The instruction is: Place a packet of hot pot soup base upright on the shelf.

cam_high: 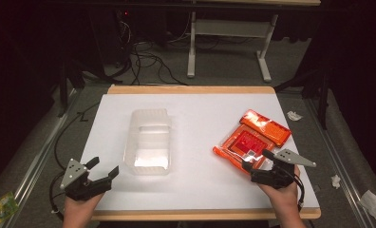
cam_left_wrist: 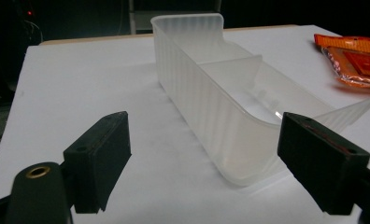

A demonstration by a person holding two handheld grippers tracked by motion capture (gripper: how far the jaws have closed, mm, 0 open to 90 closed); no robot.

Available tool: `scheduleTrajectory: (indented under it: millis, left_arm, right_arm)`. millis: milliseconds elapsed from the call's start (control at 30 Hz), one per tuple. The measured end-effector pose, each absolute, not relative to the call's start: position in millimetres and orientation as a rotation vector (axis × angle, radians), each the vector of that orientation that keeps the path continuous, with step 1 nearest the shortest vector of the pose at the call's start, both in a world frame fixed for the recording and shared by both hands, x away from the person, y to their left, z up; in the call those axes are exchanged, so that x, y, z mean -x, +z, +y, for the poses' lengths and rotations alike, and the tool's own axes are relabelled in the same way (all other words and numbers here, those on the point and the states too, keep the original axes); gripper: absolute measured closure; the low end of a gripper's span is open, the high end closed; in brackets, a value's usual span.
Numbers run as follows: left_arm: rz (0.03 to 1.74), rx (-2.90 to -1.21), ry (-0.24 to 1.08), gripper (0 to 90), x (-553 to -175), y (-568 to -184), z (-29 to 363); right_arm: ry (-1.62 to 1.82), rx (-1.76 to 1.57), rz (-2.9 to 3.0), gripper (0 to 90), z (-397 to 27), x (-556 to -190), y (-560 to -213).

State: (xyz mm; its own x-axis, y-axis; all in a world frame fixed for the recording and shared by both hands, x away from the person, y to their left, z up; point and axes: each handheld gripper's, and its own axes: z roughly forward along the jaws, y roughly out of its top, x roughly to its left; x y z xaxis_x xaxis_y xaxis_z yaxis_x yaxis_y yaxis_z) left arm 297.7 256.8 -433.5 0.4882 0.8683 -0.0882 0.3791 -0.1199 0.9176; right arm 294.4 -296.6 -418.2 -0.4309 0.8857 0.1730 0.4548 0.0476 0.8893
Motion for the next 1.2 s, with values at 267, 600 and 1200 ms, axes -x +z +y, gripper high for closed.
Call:
scheduleTrajectory:
  millis: [267,600,1200]
  left_arm:
    - [1.063,-1.728,0.600,16.9,-300.4,-433.5,253.3]
    - [1.070,-1.732,0.594,16.9,-302.3,-432.5,252.9]
    - [1.114,-1.729,0.585,17.7,-307.4,-440.3,256.4]
  right_arm:
    - [1.325,-1.322,1.916,4.9,-297.4,-293.6,-419.0]
    - [1.274,-1.378,1.891,4.0,-309.0,-302.3,-425.2]
    - [1.170,-1.632,1.759,0.6,-359.5,-344.3,-452.9]
